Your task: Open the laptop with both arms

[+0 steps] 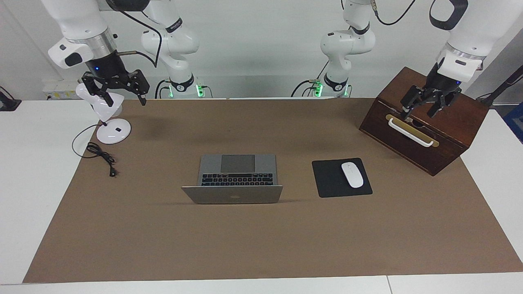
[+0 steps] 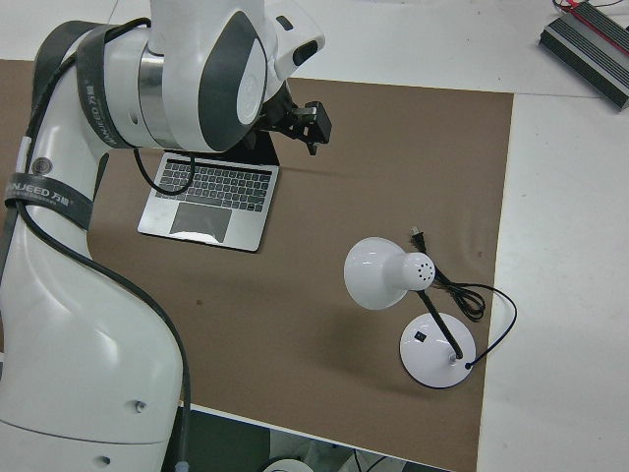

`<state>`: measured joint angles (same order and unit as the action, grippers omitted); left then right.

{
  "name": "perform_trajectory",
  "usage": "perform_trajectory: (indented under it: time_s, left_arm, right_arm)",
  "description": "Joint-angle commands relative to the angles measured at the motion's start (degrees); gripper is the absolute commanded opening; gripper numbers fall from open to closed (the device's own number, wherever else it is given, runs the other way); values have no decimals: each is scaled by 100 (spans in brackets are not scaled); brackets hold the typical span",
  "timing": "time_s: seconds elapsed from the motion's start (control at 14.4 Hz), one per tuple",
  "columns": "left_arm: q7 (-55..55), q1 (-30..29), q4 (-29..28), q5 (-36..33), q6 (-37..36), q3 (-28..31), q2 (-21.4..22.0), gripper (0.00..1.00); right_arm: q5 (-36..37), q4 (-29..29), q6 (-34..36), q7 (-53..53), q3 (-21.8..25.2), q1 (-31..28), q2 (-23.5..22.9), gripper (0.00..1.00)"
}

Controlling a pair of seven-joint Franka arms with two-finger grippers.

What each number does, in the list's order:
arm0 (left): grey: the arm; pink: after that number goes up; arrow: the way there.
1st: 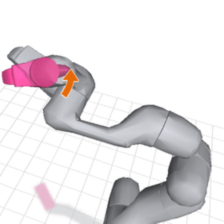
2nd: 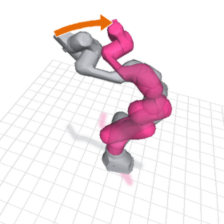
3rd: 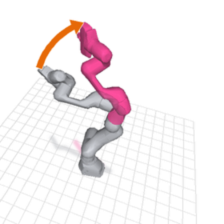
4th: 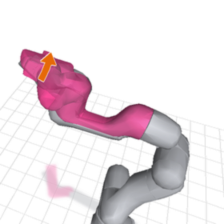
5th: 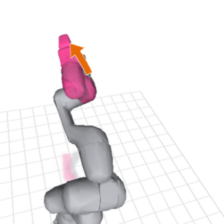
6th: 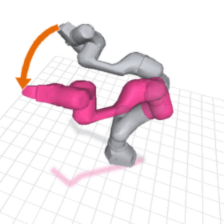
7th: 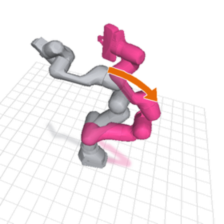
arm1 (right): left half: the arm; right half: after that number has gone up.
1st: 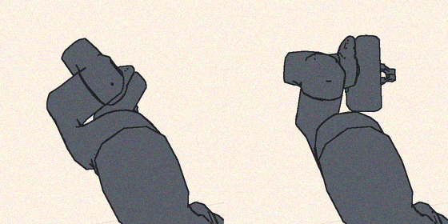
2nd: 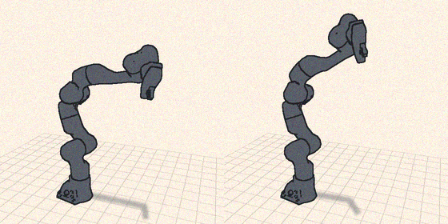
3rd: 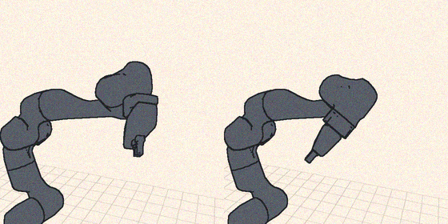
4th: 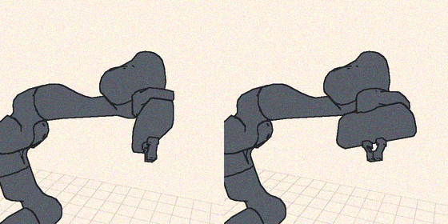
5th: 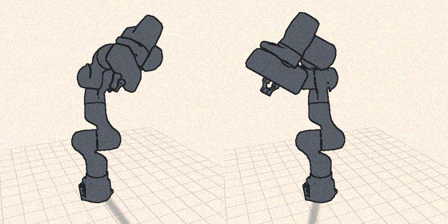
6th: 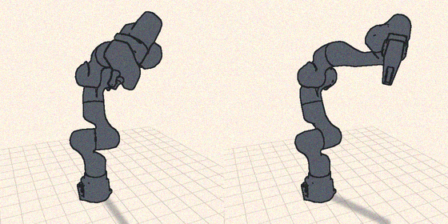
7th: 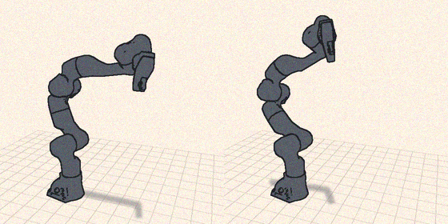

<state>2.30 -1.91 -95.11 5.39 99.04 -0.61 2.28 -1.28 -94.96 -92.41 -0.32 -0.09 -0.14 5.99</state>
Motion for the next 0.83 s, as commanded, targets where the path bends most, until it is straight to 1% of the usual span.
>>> perform_trajectory:
  time_s: [0.0,0.35,0.76]
  left_arm:
    - [16,-64,177,-230,-227,-53,-88,100]
    - [16,-55,80,-240,-499,-53,-17,100]
    - [16,-117,72,-240,-500,-53,-17,100]
  right_arm:
    - [67,13,39,-30,0,5,34,100]
    - [75,13,48,-30,0,5,34,100]
    - [75,4,13,-30,0,5,34,100]
